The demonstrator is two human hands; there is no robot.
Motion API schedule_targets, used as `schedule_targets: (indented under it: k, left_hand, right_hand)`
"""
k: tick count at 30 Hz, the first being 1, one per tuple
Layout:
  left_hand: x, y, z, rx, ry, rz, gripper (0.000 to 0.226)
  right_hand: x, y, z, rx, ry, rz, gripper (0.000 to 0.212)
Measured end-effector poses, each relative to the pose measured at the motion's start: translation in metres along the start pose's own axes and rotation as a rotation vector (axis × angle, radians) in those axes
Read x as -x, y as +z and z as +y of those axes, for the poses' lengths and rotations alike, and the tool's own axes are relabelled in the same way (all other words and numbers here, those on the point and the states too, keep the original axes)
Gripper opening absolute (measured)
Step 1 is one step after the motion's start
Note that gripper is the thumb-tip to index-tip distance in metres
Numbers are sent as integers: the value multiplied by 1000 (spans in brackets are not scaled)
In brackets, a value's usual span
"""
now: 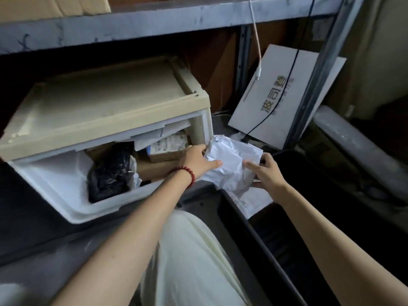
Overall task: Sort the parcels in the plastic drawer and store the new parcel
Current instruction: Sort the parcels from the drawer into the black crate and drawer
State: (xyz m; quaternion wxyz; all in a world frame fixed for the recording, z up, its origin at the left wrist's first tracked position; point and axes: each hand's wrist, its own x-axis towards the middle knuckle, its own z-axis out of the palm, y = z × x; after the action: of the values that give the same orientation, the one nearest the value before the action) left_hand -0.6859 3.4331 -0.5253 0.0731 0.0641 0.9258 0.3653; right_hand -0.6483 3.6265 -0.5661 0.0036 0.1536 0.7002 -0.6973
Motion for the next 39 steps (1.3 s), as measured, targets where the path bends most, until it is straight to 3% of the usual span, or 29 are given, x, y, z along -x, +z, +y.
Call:
schedule_targets:
  k: [3,6,10,18,25,29,32,35,39]
  left_hand:
    - [-24,36,19,-47,30,7,61]
    - [-39,71,24,-93,73,-63,62]
    - [-52,117,15,-94,124,-251,61]
    - [-71,151,-8,-244,119,-274,52]
    - [-63,156,-27,-756,268,-123,50]
    - [-58,162,-30,-831,241,-154,48]
    - [-57,165,-30,-830,218,-197,53]
    - [-57,165,-30,-854,197,-212,61]
    - [-56,163,-29,-844,156,-304,68]
  right_hand:
    - [-2,-28,17,-43,29,86,55]
    - [-7,-49,38,-47,58,141,66]
    - [-13,-63,68,-4,105,189,68]
    - [-32,-51,116,41,197,211,68]
    - [-42,-30,134,439,86,191,76]
    - [-44,-25,136,768,109,220,83]
    - [-41,-22,129,1033,-48,314,89]
    - [-39,-16,130,1219,-202,123,66]
    - [-43,-10,130,1157,-62,-93,73]
